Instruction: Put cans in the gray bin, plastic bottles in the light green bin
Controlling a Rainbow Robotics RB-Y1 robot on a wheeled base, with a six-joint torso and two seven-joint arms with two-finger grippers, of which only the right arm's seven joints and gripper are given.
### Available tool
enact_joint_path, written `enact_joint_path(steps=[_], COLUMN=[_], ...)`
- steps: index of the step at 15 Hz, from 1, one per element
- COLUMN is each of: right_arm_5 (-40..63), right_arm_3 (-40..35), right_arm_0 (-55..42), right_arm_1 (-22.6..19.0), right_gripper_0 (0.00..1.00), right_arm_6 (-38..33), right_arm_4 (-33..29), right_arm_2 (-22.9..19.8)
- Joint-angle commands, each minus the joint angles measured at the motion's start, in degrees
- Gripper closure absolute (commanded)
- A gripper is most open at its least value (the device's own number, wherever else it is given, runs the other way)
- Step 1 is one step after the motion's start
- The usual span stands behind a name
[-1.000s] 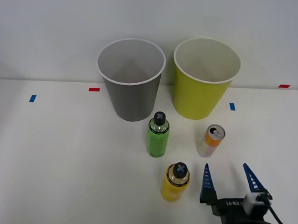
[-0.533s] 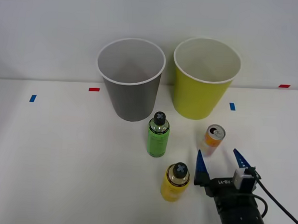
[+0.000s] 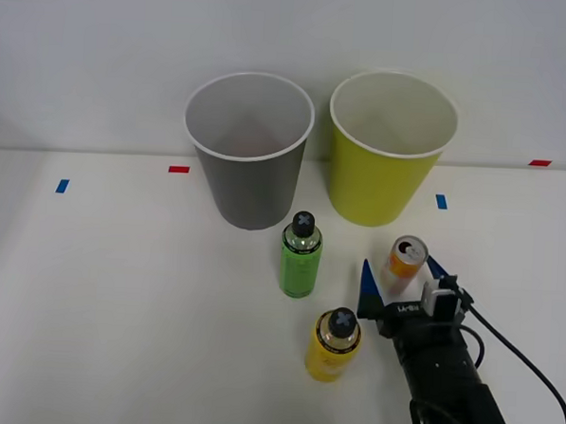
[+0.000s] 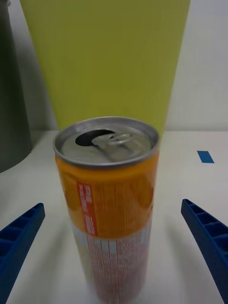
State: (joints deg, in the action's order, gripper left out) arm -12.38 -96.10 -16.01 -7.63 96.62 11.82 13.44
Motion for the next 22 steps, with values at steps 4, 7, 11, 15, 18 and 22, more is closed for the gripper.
enact_joint_path(steps=[4, 7, 11, 15, 18, 22], right_arm_5=[1.74, 3.68, 3.77, 3.77, 3.77, 3.06], right_arm_3=[0.47, 0.47, 0.47, 0.47, 0.47, 0.47], right_arm_0=[3.62, 4.41, 4.85, 4.85, 4.85, 4.85], right_arm_1=[-0.01, 0.16, 0.78, 0.87, 1.13, 1.48], right_gripper_0=[0.0, 0.0, 0.0, 0.63, 0.93, 0.95], right_arm_6=[0.67, 0.94, 1.29, 1.55, 1.55, 1.55], right_arm_4=[-0.13, -0.22, -0.39, -0.39, -0.13, -0.22], right_arm_2=[-0.61, -0.7, -0.7, -0.7, -0.7, -0.7])
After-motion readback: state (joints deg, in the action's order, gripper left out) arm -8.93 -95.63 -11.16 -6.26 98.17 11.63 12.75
